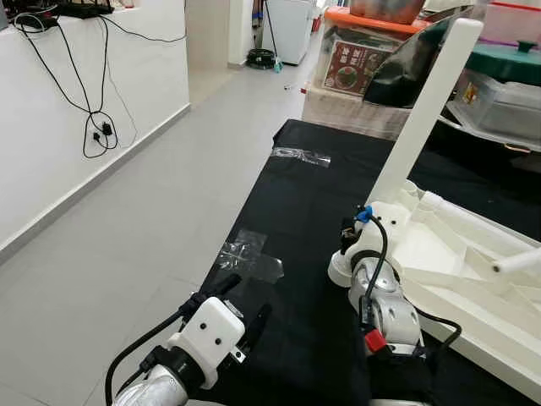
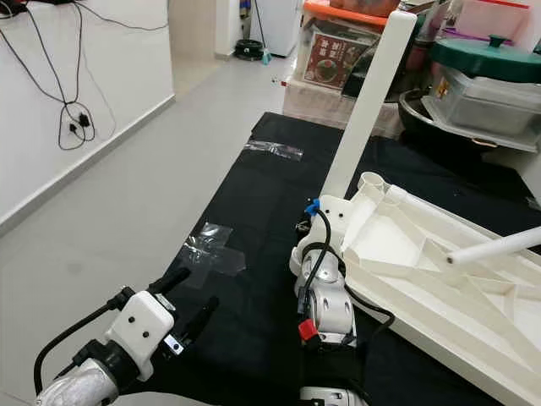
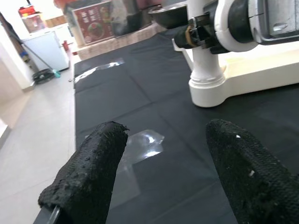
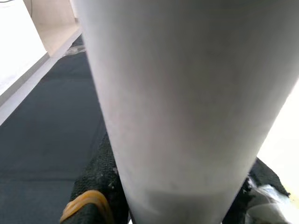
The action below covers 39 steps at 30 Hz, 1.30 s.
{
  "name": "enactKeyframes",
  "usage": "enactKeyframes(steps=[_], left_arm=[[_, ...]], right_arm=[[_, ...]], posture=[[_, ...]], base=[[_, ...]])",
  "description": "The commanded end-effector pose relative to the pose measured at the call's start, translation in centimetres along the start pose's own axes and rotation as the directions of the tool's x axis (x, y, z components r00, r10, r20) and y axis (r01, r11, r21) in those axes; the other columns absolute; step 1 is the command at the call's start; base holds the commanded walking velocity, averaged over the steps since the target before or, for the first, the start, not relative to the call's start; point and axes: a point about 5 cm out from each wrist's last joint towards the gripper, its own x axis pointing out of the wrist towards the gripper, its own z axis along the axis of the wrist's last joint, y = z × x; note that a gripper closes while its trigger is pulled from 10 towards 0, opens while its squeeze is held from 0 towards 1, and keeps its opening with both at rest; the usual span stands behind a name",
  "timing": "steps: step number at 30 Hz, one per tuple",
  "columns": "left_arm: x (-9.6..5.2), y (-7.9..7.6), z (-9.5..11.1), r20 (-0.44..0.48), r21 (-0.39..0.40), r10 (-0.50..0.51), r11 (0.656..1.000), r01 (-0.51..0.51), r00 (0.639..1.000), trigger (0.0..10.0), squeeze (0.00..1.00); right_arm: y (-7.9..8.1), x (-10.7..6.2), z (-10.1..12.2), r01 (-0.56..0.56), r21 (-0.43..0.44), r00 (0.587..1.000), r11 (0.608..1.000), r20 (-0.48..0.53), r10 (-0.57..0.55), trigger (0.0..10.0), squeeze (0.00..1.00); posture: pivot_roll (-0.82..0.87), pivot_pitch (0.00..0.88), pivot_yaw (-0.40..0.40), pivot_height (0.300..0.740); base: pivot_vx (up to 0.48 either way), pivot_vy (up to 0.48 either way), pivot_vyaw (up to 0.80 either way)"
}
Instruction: Building children table
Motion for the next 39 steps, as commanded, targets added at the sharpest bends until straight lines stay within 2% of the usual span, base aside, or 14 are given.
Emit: enactKeyframes(steps=[1, 4, 5, 7, 8, 14, 17, 19, 22, 28, 29, 30, 37, 39], left_arm=[[-0.1, -0.1, -0.1, -0.004, 0.005, -0.006, 1.000, 0.006, 1.000, 10.0, 0.00], [-0.1, -0.2, -0.2, -0.004, 0.006, -0.008, 1.000, 0.008, 1.000, 10.0, 0.00], [0.0, -0.2, -0.2, -0.003, 0.008, -0.009, 1.000, 0.009, 1.000, 10.0, 0.00], [0.0, -0.2, -0.2, -0.003, 0.008, -0.009, 1.000, 0.009, 1.000, 10.0, 0.00], [0.0, -0.2, -0.2, -0.002, 0.008, -0.010, 1.000, 0.010, 1.000, 10.0, 0.00], [0.1, -0.2, -0.2, -0.002, 0.012, -0.005, 1.000, 0.005, 1.000, 10.0, 0.00], [0.1, -0.2, -0.2, -0.002, 0.013, -0.003, 1.000, 0.003, 1.000, 10.0, 0.00], [0.1, -0.2, -0.2, -0.002, 0.016, -0.001, 1.000, 0.001, 1.000, 10.0, 0.00], [0.0, -0.2, -0.2, -0.002, 0.019, 0.001, 1.000, -0.001, 1.000, 10.0, 0.00], [0.0, 0.0, -0.2, -0.004, 0.026, 0.009, 1.000, -0.009, 1.000, 10.0, 0.00], [0.0, 0.0, -0.2, -0.004, 0.026, 0.009, 1.000, -0.009, 1.000, 10.0, 0.00], [0.0, 0.0, -0.2, -0.004, 0.027, 0.009, 1.000, -0.008, 1.000, 10.0, 0.00], [0.0, 0.0, -0.2, -0.006, 0.026, 0.010, 1.000, -0.010, 1.000, 10.0, 0.00], [0.0, 0.0, -0.3, -0.006, 0.029, 0.010, 1.000, -0.010, 1.000, 10.0, 0.00]], right_arm=[[2.5, -0.6, 1.0, -0.112, 0.097, 0.992, 0.989, 0.069, 0.106, 10.0, 1.00], [3.5, -0.6, 1.9, -0.207, 0.099, 0.974, 0.973, 0.111, 0.196, 10.0, 1.00], [3.8, -0.5, 2.4, -0.265, 0.077, 0.957, 0.961, 0.139, 0.253, 10.0, 0.44], [3.8, -0.5, 2.4, -0.265, 0.077, 0.957, 0.961, 0.139, 0.253, 10.0, 0.44], [4.2, -0.3, 2.7, -0.358, 0.100, 0.928, 0.928, 0.144, 0.343, 10.0, 0.00], [3.8, -0.8, 2.2, -0.854, 0.084, 0.516, 0.513, 0.029, 0.856, 10.0, 0.00], [3.5, -1.0, 2.0, -0.888, 0.079, 0.455, 0.453, -0.002, 0.891, 10.0, 0.00], [2.7, -2.7, 1.6, -0.973, 0.097, 0.204, 0.211, -0.080, 0.976, 10.0, 0.00], [2.2, -4.1, 0.9, -0.994, 0.107, 0.015, 0.033, -0.162, 0.987, 10.0, 0.00], [2.1, -4.9, 0.7, -0.980, 0.141, -0.161, -0.137, -0.175, 0.971, 10.0, 0.00], [2.1, -4.9, 0.7, -0.980, 0.141, -0.161, -0.137, -0.175, 0.971, 10.0, 0.00], [2.2, -4.8, 0.5, -0.983, 0.130, -0.152, -0.128, -0.192, 0.970, 0.0, 0.00], [3.4, -1.1, 0.2, -0.958, -0.032, 0.288, 0.286, -0.166, 0.943, 0.0, 0.00], [3.2, 0.6, 1.3, -0.840, -0.078, 0.542, 0.537, -0.067, 0.838, 0.0, 0.00]], posture=[[0.13, 0.010, -0.141, 0.740], [0.12, 0.009, -0.140, 0.740], [0.12, 0.009, -0.141, 0.740], [0.12, 0.009, -0.141, 0.740], [0.13, 0.008, -0.142, 0.740], [0.13, 0.004, -0.146, 0.740], [0.13, 0.004, -0.146, 0.740], [0.13, 0.000, -0.144, 0.740], [0.13, 0.000, -0.143, 0.740], [0.14, 0.004, -0.145, 0.740], [0.14, 0.004, -0.145, 0.740], [0.13, 0.006, -0.145, 0.740], [0.13, 0.009, -0.145, 0.740], [0.13, 0.008, -0.144, 0.740]], base=[[0.000, 0.000, 0.00], [0.000, 0.000, 0.00], [0.000, 0.000, 0.00], [0.000, 0.000, 0.00], [0.000, 0.000, 0.00], [0.000, 0.000, 0.00], [0.000, 0.000, 0.00], [0.000, 0.000, 0.00], [0.000, 0.000, 0.00], [0.000, 0.000, 0.00], [0.000, 0.000, 0.00], [0.000, 0.000, 0.00], [0.000, 0.000, 0.00], [0.000, 0.000, 0.00]])
